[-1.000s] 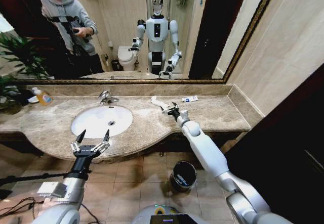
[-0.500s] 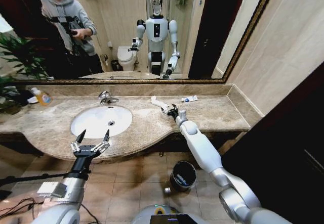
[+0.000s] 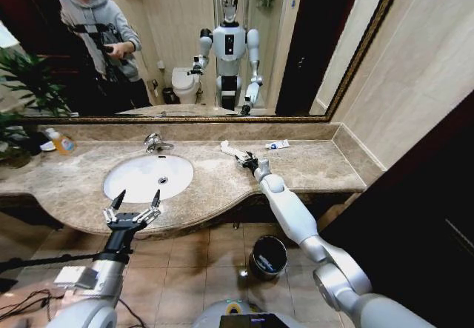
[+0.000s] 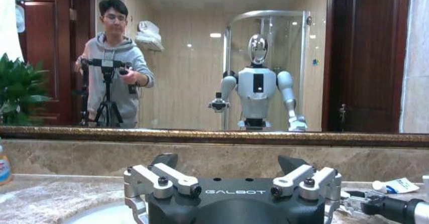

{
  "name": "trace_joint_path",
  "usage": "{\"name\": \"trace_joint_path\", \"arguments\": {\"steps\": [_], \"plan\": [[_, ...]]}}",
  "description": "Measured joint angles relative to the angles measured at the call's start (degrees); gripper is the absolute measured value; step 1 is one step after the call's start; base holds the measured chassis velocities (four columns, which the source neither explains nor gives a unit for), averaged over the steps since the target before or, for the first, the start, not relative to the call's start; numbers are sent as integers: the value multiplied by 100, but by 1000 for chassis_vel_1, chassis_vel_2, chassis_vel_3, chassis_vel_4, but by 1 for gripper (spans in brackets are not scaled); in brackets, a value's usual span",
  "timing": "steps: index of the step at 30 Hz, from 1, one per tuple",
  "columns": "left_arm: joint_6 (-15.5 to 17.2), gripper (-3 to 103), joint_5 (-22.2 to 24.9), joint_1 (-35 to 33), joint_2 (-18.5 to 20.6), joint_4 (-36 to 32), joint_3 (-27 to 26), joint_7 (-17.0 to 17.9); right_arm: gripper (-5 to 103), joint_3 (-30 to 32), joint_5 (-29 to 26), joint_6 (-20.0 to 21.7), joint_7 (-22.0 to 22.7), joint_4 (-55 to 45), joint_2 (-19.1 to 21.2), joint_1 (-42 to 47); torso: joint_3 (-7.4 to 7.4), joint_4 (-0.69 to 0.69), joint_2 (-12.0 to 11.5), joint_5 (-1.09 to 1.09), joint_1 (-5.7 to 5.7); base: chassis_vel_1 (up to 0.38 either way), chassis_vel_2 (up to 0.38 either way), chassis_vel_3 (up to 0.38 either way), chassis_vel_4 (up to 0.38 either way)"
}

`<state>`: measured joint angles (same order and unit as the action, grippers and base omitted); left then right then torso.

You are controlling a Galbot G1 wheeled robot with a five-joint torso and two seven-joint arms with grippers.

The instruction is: Pick up the trash from the sink and place it in the trash bin.

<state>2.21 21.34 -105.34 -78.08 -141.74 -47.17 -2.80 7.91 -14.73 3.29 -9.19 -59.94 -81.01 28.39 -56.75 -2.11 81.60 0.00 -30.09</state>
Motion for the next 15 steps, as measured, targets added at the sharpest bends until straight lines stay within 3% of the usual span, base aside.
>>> {"name": "trace_joint_path", "arguments": {"steps": [9,11,15], "plan": [[0,100,0,0,0,0,0,0,36,33,60,-50,-9,-69,85,32,0,0,0,0,0,0,0,0,0],[0,100,0,0,0,0,0,0,36,32,60,-50,-9,-77,96,33,0,1,0,0,0,0,0,0,0],[0,100,0,0,0,0,0,0,25,32,59,-50,-10,-107,102,48,0,0,0,0,0,0,0,0,0]]}}
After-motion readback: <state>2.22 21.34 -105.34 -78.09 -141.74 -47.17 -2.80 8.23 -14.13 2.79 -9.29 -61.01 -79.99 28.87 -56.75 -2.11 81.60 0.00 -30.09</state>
